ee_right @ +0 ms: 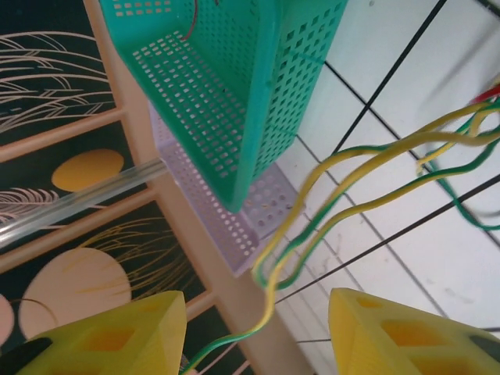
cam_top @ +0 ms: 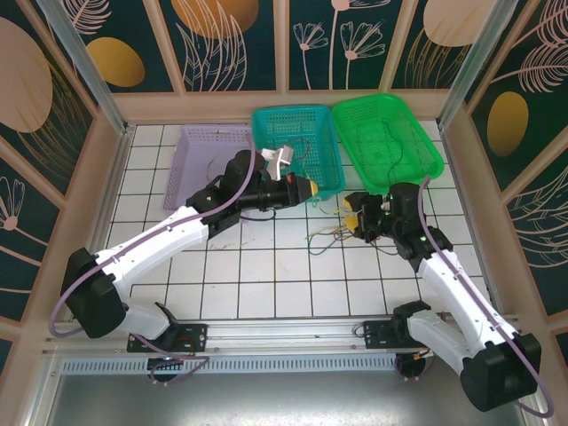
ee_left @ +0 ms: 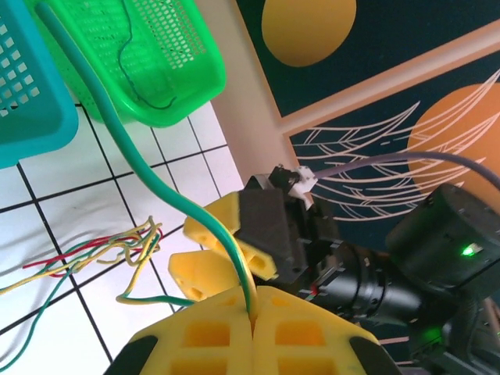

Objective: Untangle the cables

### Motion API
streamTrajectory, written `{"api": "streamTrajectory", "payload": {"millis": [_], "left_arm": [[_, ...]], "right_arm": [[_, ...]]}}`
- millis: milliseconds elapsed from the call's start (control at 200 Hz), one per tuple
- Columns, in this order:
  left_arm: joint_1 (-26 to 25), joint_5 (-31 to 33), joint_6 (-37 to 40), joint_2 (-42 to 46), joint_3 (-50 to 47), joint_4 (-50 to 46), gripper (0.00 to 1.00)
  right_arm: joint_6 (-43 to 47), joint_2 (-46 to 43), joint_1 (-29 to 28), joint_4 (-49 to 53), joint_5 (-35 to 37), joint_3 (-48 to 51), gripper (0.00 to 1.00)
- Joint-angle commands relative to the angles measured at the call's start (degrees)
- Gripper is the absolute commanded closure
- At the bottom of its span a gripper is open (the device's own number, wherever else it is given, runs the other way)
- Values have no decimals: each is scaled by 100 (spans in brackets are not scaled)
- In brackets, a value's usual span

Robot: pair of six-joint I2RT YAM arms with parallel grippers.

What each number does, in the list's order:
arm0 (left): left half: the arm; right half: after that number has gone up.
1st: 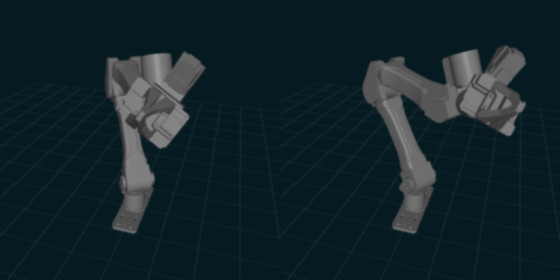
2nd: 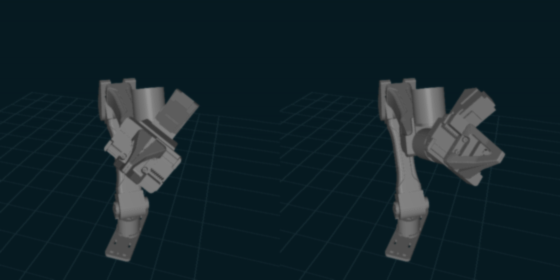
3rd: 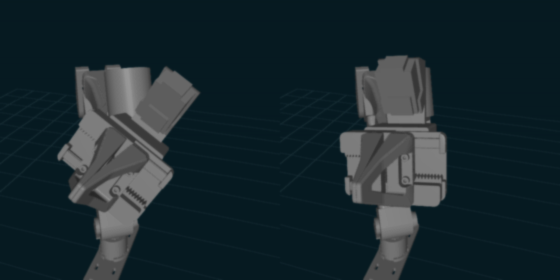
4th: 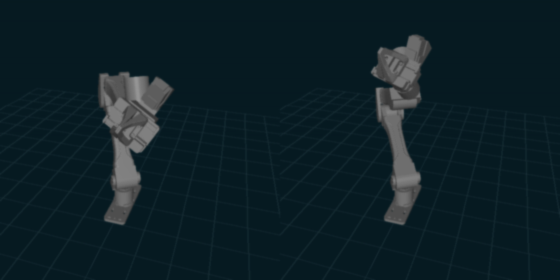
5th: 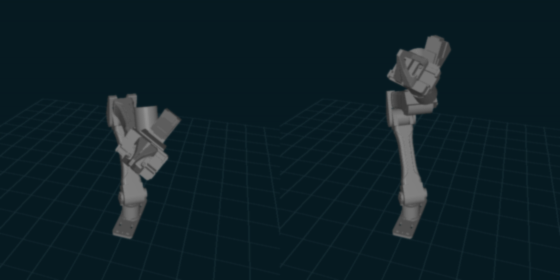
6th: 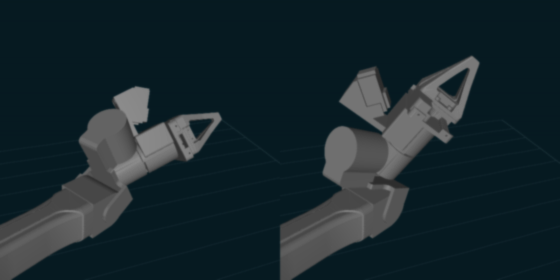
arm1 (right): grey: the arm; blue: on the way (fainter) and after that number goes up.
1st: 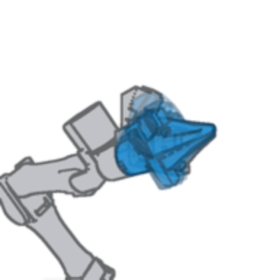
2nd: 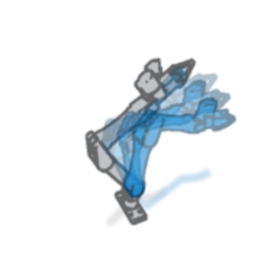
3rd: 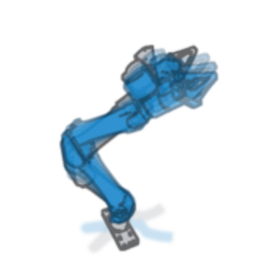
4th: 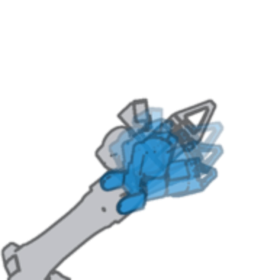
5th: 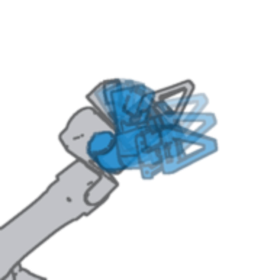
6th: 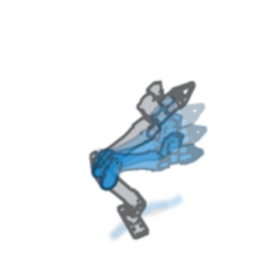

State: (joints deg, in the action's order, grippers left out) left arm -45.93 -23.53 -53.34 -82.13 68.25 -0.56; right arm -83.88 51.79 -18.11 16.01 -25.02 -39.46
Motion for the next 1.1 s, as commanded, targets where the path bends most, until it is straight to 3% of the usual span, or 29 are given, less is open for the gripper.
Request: {"api": "streamTrajectory", "payload": {"millis": [0,135,220,631,1096], "left_arm": [[-30,-160,298,157,-224,222,100],[-29,-209,227,240,-485,490,100],[-22,-238,371,243,-501,408,100],[-319,-272,1011,164,-734,164,100],[-860,378,1325,-242,-1073,-1,100]], "right_arm": [[-773,33,-47,101,-394,-67,47],[-1169,50,-124,-299,-396,183,47],[-1201,34,-101,-328,-280,164,57],[-1061,141,48,625,-448,25,63],[1583,251,395,2922,479,-521,67]]}}
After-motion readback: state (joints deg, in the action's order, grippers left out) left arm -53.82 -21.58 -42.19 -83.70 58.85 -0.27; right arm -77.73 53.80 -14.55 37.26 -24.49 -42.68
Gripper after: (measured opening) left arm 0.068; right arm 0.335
